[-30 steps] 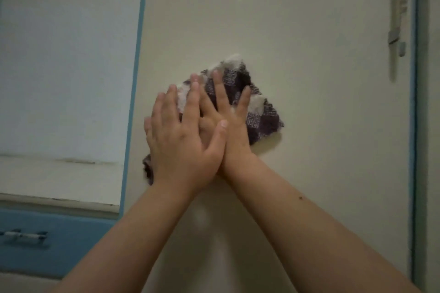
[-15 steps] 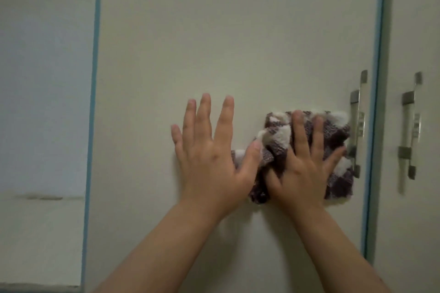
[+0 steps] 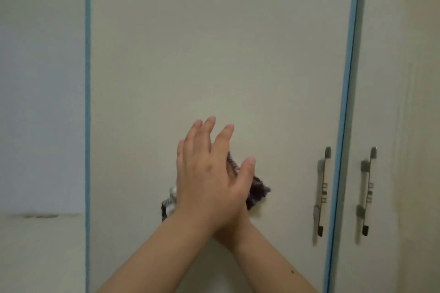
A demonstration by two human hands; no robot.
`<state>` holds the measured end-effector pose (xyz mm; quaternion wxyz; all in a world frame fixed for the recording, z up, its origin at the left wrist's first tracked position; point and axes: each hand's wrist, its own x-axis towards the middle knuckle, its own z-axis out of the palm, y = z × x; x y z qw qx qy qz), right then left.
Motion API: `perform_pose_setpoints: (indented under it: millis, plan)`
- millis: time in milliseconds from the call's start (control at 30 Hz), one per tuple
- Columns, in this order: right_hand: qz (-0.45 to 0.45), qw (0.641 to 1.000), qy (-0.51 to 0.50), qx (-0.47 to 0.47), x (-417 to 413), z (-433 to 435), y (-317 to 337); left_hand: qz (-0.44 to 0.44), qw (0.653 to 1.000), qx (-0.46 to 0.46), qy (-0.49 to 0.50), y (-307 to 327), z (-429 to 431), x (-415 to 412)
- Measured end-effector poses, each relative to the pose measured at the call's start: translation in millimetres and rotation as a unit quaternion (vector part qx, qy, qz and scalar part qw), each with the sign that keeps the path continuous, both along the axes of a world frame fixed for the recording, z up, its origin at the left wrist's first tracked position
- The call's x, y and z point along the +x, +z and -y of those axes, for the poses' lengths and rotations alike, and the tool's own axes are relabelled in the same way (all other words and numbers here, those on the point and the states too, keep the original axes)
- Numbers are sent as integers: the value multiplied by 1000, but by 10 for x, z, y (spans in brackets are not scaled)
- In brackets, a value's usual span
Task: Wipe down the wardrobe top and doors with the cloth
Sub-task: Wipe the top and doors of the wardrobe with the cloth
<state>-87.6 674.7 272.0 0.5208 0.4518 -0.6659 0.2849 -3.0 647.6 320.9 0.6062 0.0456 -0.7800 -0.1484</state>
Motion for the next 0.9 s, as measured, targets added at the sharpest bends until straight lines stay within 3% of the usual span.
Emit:
perform_pose_setpoints:
  millis: [33, 67, 100, 167, 200, 233, 300, 400, 467, 533, 700, 800, 900]
  plan:
    - [-12, 998, 26, 62, -17, -3, -45, -7, 1000, -1, -5, 55, 8, 30]
    - [44, 992, 51, 107, 48, -40, -24, -18, 1000, -6, -8, 105, 23, 65]
    - [39, 994, -1, 106, 82, -73, 52, -31, 999, -9, -10, 175, 44, 104]
    - [24, 996, 73, 43, 20, -175, 123, -52, 999, -3, -14, 339, 83, 199]
    - [-29, 996, 84, -5, 38, -281, 198, -58, 998, 4, -20, 397, 95, 248]
    - [-65, 995, 67, -41, 3, -386, 241, -61, 998, 14, -33, 450, 92, 284]
    - [-49, 994, 26, -99, 10, -644, 365, -49, 995, 49, -75, 513, 44, 338]
    - [49, 987, 7, -150, 125, -944, 495, 63, 986, 90, -125, 513, -133, 311]
    - [89, 983, 2, -158, 189, -1090, 578, 161, 970, 67, -170, 462, -251, 256]
    - [107, 983, -14, -147, 258, -1235, 583, 197, 954, 13, -226, 443, -388, 216]
    - [144, 977, -42, -149, 440, -1508, 660, 115, 943, 58, -306, 483, -668, 172]
    - [177, 975, -41, -129, 496, -1632, 667, 114, 914, 121, -371, 519, -799, 141]
    - [225, 970, 21, -90, 503, -1782, 698, 120, 883, 181, -416, 592, -864, 78]
